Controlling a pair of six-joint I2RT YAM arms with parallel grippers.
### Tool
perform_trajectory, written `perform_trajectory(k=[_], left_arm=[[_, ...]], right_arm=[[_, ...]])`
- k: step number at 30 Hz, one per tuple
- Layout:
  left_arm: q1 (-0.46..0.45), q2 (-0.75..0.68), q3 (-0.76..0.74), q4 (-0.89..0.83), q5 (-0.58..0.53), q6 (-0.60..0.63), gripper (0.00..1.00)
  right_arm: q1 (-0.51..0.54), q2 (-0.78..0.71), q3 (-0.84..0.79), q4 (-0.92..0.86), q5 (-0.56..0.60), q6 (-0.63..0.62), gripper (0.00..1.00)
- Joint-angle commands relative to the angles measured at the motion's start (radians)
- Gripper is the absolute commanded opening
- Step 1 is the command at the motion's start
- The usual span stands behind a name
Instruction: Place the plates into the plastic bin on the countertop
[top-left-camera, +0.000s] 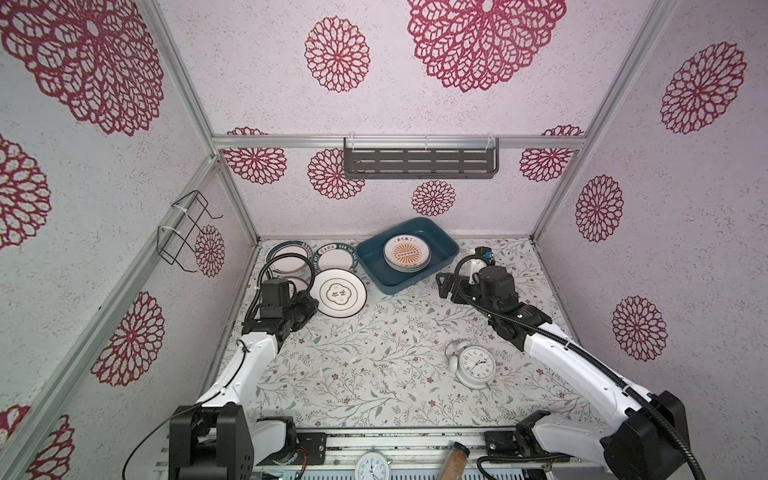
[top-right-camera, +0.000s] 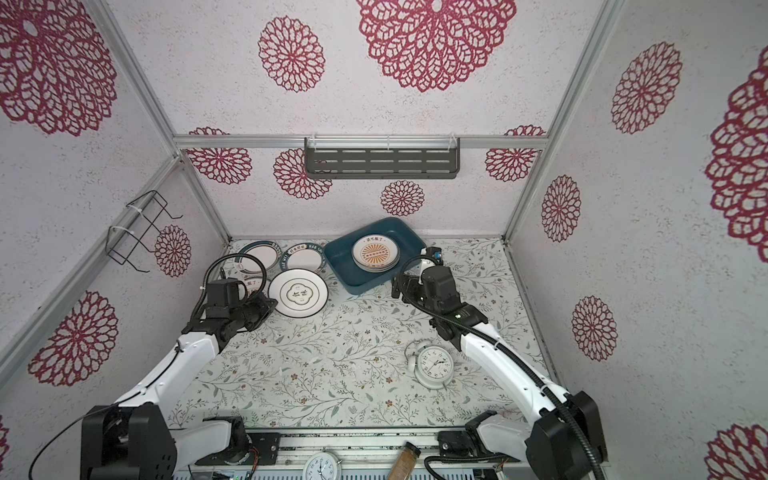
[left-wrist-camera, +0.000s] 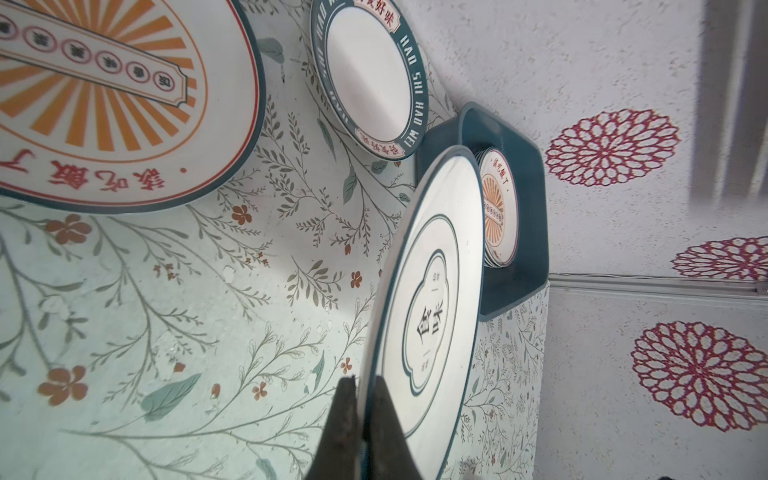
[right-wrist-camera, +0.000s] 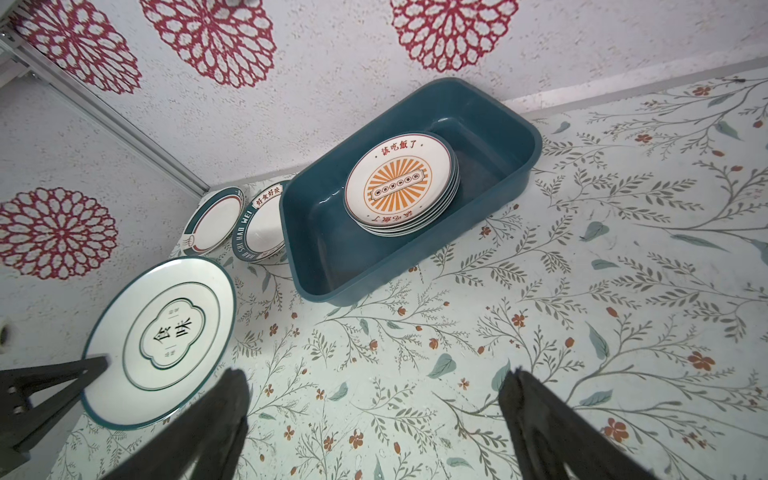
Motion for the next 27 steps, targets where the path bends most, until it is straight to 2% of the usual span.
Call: perform_trajectory(k=[1,9,18,27], left_arm=[[0.006,-0.064,0.011,-0.028,-0.012,0.014,0.0],[0.006,-0.055,0.095,-0.048,0.003,0.047,0.0],[-0.012,0.087,0.228,0.004,0.059,0.055,0.0],[-0.091,0.285,0.355,0.117,0.031,0.019,0.0]], right_arm=[[-0.001,0.006,0.042,0.034,-0.022,-0.037,0.99],[-0.009,0.01,0.02,0.076,-0.05,-0.031,0.99],[-0.026,-0.035,-0.014,0.086,-0.038,-0.029,0.99],[-0.032,-0.091,-0.042,0.071,-0.023,-0.016,0.99]])
